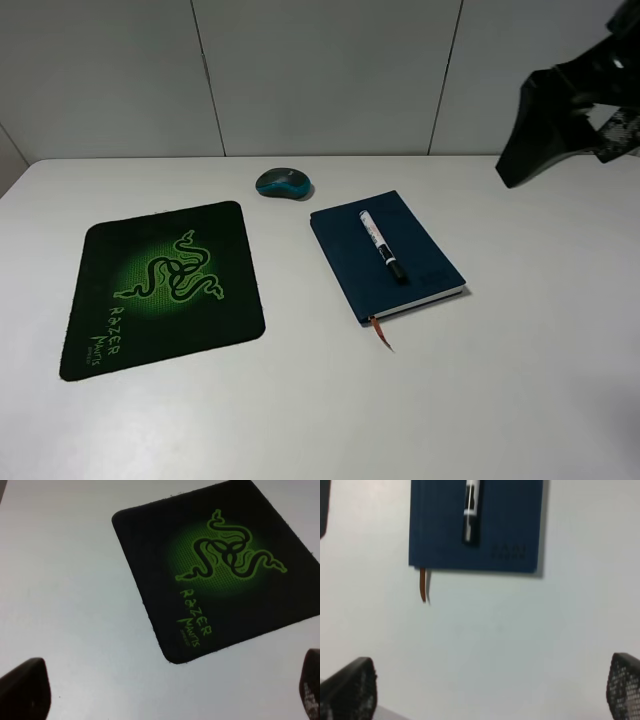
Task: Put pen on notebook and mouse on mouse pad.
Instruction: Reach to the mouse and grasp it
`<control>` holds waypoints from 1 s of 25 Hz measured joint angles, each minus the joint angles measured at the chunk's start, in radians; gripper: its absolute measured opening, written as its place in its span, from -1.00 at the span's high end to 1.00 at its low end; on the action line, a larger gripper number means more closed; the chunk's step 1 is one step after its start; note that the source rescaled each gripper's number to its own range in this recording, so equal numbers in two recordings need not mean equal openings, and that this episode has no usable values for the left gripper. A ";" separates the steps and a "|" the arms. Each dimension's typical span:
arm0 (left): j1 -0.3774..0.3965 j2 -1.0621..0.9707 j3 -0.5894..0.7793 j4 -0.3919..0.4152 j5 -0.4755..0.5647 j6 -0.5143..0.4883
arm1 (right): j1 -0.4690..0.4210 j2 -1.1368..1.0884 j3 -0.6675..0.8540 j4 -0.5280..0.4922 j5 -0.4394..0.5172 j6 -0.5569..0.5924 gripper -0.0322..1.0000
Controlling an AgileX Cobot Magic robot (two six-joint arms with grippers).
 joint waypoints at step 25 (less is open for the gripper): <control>0.000 0.000 0.000 -0.001 0.000 0.000 | 0.000 -0.865 0.623 0.000 0.002 -0.156 -1.00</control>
